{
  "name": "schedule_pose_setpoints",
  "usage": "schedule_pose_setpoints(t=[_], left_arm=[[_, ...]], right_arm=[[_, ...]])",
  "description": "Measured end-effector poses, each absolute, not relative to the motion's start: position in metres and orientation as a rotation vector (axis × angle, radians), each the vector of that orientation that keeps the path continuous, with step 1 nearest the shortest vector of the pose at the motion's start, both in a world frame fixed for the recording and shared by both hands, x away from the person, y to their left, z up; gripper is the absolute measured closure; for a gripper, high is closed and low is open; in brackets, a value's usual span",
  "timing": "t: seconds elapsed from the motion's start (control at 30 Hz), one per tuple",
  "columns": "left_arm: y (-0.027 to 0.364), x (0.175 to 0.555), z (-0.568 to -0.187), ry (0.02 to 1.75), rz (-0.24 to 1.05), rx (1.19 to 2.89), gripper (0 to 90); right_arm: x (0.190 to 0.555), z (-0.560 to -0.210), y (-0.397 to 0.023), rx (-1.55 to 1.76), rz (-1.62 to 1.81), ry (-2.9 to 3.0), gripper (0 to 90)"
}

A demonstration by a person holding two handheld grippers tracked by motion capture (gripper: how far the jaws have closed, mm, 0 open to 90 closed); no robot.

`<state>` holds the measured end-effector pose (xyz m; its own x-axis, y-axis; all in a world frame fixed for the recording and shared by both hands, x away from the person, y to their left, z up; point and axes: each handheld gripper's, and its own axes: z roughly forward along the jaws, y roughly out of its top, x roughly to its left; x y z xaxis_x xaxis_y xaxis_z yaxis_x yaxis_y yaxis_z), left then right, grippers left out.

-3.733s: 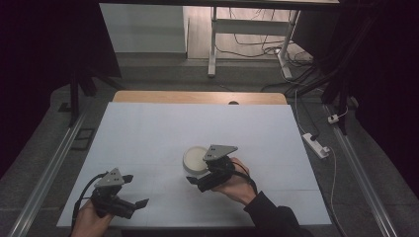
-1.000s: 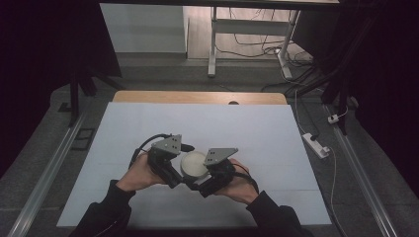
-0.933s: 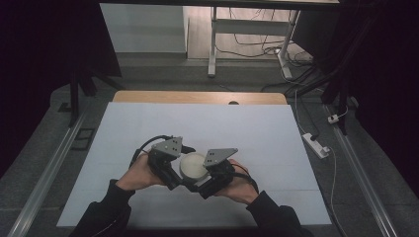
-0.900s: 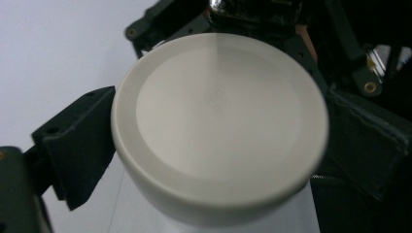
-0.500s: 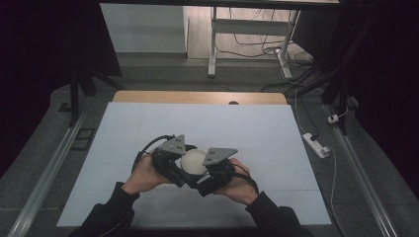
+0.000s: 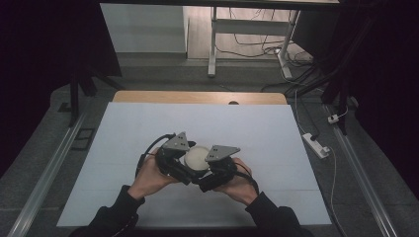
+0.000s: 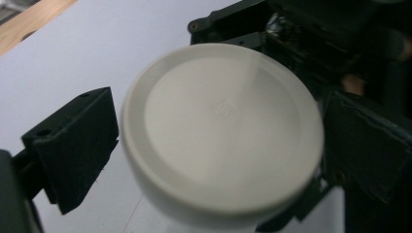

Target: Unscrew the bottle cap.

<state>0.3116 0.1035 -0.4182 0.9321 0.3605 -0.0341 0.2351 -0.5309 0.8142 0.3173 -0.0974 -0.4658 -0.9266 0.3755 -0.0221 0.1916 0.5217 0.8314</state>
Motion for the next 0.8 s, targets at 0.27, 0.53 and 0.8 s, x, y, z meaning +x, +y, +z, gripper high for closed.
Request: schedule_pose_setpoints(t=[0.27, 0.53, 0.8], left_arm=[[0.114, 0.312, -0.419, 0.173, 0.032, 2.195, 2.5], [0.111, 0.306, -0.419, 0.122, 0.071, 2.198, 7.3], [0.096, 0.303, -0.42, 0.363, 0.214, 2.194, 7.5]], right_arm=[[0.314, -0.461, -0.099, 0.347, 1.463, 2.664, 6.5], [0.305, -0.459, -0.094, 0.24, 1.459, 2.701, 6.5], [0.309, -0.46, -0.095, 0.388, 1.359, 2.615, 6.5]])
